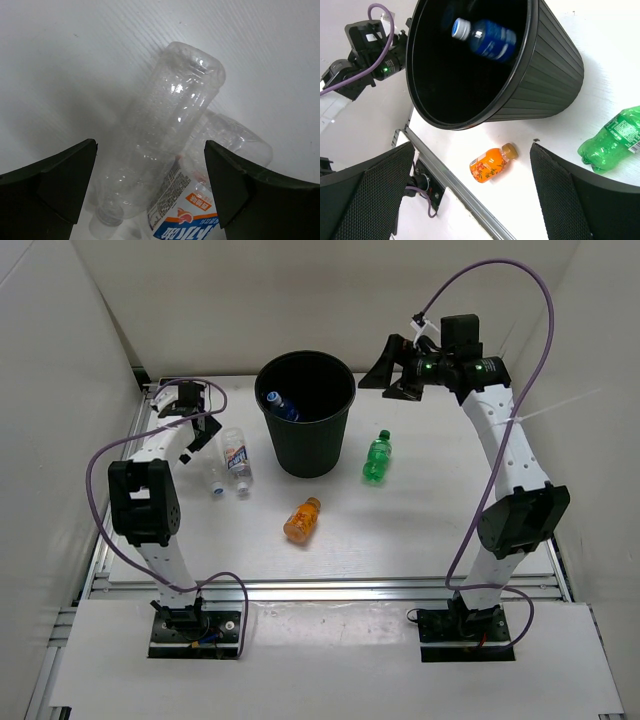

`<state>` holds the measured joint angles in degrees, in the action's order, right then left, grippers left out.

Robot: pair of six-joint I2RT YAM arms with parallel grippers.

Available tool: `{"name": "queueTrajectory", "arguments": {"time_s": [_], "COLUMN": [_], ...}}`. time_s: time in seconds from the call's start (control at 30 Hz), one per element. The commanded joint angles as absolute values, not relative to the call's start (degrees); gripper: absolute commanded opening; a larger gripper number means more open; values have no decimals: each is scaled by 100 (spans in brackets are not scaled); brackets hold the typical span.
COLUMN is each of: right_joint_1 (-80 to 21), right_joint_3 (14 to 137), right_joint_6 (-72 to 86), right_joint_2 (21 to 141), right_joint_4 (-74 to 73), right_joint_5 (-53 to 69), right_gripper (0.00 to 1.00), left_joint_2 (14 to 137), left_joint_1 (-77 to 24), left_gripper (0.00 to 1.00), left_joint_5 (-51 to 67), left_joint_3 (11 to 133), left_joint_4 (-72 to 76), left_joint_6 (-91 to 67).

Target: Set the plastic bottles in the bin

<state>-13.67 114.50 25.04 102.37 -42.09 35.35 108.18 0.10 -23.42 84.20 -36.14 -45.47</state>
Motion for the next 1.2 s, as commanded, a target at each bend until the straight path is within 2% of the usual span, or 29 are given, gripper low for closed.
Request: {"name": "queueTrajectory", "arguments": {"time_s": [0.0, 0.3, 0.4, 0.5, 0.6, 0.83, 1.0, 1.17], "right_joint_1": [-1319, -1213, -1213, -1161, -1011, -888, -888, -888], "right_joint_3": [11426, 11417, 11364, 11312, 11259, 11206, 11153, 10987], "right_joint_6": [2356, 2355, 2355, 2355, 2355, 2355, 2408, 2470], "right_joint_2": [10099, 10151, 10151, 10151, 10046, 9993, 9940, 9835], "right_joint_4": [-4131, -4236, -4236, -4236, -4236, -4236, -4236, -4236], "right_joint_5": [3612, 3612, 3612, 3612, 3612, 3665, 3665, 3516], "right_gripper": [100, 100, 100, 100, 100, 100, 100, 100], "left_joint_2": [10898, 11136, 11136, 11136, 10882, 10064, 9958, 10467], "left_joint_1": [9, 9, 70, 184, 369, 439, -122, -1202], "left_gripper": [100, 100, 83, 52, 50, 48, 48, 49], "left_joint_5": [-1961, -1618, -1337, -1275, -1134, -1064, -1178, -1178], "left_joint_3": [8543, 8052, 7797, 7638, 7638, 9279, 11107, 12618], "left_joint_4": [-3384, -3331, -3331, -3331, -3331, -3393, -3393, -3393], "left_joint_6": [-4553, -4675, -4798, -4869, -4992, -5229, -5116, -4641]}}
